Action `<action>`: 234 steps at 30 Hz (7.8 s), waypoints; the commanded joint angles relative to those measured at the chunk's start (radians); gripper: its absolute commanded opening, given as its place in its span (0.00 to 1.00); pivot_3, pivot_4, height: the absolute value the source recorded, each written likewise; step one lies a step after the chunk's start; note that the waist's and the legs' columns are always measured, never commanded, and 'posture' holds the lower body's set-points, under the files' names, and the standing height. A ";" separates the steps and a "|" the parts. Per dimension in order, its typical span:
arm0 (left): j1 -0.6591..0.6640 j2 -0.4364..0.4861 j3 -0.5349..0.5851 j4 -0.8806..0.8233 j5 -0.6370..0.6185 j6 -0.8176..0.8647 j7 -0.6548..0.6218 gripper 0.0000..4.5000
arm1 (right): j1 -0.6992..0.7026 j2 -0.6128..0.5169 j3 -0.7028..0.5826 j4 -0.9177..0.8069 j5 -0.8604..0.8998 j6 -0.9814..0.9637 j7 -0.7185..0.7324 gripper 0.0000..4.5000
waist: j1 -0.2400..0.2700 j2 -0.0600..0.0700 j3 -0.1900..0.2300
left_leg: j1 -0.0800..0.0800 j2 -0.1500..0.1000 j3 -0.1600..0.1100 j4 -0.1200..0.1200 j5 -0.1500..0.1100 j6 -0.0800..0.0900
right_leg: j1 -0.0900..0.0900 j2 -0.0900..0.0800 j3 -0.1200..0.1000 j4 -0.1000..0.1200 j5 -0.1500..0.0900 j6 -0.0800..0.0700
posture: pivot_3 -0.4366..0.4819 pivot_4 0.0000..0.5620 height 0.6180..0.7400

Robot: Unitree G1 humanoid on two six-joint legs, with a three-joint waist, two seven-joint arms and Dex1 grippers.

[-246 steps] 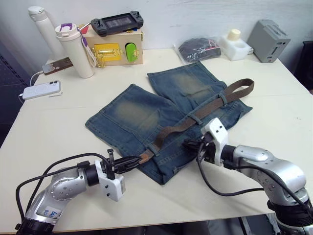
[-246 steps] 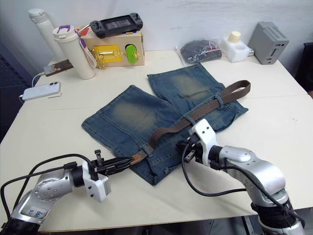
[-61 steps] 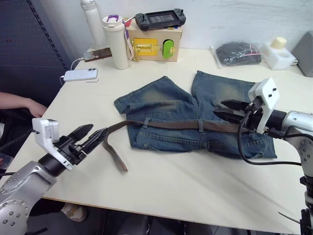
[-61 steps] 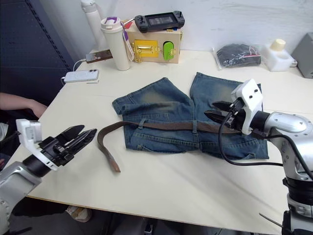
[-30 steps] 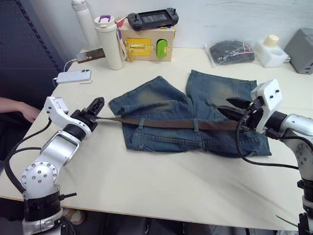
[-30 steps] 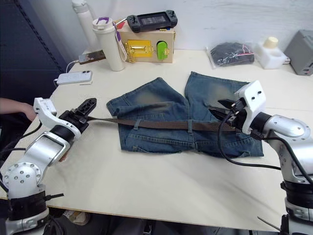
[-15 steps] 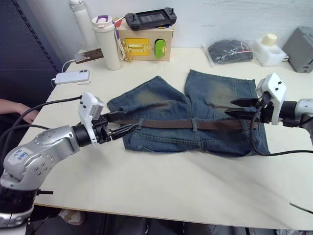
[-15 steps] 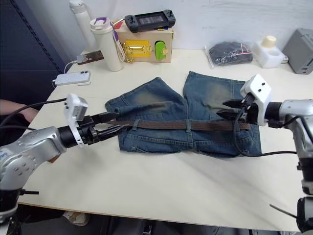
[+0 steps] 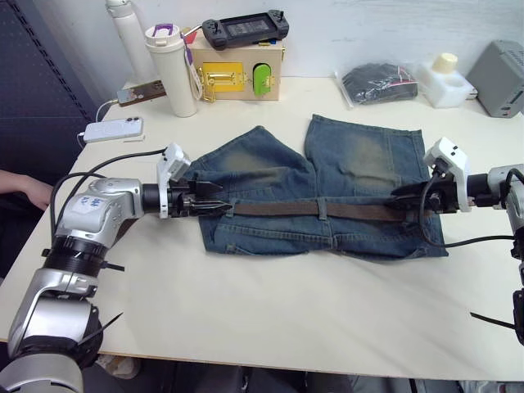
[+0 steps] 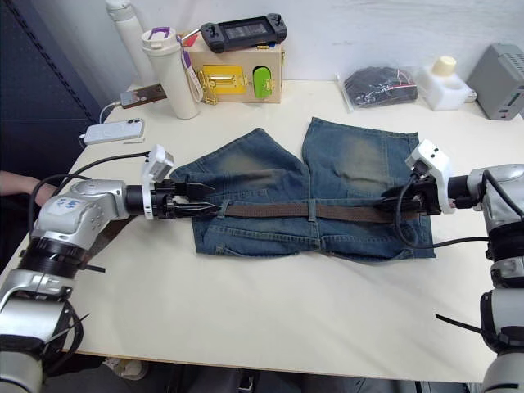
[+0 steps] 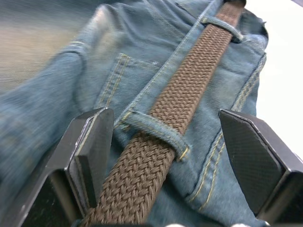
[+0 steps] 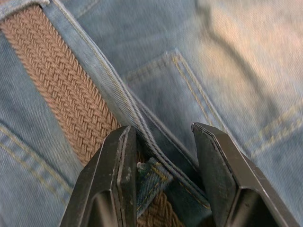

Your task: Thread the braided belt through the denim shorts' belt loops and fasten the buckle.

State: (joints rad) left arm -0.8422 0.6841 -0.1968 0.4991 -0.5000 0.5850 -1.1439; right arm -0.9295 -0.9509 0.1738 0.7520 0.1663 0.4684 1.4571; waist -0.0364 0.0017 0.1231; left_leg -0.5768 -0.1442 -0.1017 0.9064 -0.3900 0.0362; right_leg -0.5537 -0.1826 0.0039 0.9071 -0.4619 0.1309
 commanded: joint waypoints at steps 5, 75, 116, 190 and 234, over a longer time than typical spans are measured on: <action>-0.032 -0.009 0.033 0.099 0.098 -0.052 -0.080 0.86 | 0.025 0.013 -0.006 -0.036 -0.004 0.071 0.065 0.34 | -0.006 0.000 0.000 | 0.000 0.000 0.000 0.000 0.000 0.000 | 0.000 0.000 0.000 0.000 0.000 0.000 | 0.48 0.27 0.22; -0.066 -0.138 0.229 0.029 0.201 -0.263 -0.080 0.01 | 0.566 -0.020 -0.480 -0.668 0.360 -0.020 -0.169 0.00 | 0.008 -0.001 0.000 | -0.001 0.000 -0.001 0.003 0.000 0.000 | 0.001 -0.001 -0.001 0.001 0.001 0.001 | 0.48 0.27 0.22; 0.629 0.369 0.407 -0.794 -0.276 -0.200 0.063 0.90 | 0.684 -0.253 -0.672 -0.868 0.721 0.335 -0.146 1.00 | 0.055 0.003 0.001 | -0.002 0.002 0.003 0.006 0.000 0.004 | 0.004 -0.003 -0.004 -0.009 -0.003 -0.004 | 0.48 0.27 0.22; 0.248 -0.279 0.631 -0.897 0.328 0.413 0.878 1.00 | 0.349 0.328 -0.406 -1.126 0.378 0.389 -0.698 0.98 | -0.023 -0.015 -0.028 | 0.017 -0.002 -0.003 -0.013 0.000 -0.001 | 0.009 0.000 0.004 0.002 0.001 0.003 | 0.48 0.27 0.22; 0.225 -0.603 0.841 -0.554 0.300 0.540 1.239 0.30 | 0.563 0.158 -0.325 -1.256 0.588 0.368 -0.580 1.00 | 0.067 -0.029 -0.018 | 0.033 0.000 -0.003 -0.014 0.001 -0.001 | 0.036 0.001 0.000 -0.020 0.001 0.003 | 0.48 0.27 0.22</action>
State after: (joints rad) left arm -0.6364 0.0868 0.6508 -0.0740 -0.1889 1.1105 0.0839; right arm -0.3538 -0.7833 -0.1251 -0.4847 0.7353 0.8521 0.8784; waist 0.0308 -0.0270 0.1050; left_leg -0.5435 -0.1444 -0.1052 0.8921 -0.3888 0.0355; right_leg -0.5169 -0.1814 0.0039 0.8858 -0.4609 0.1339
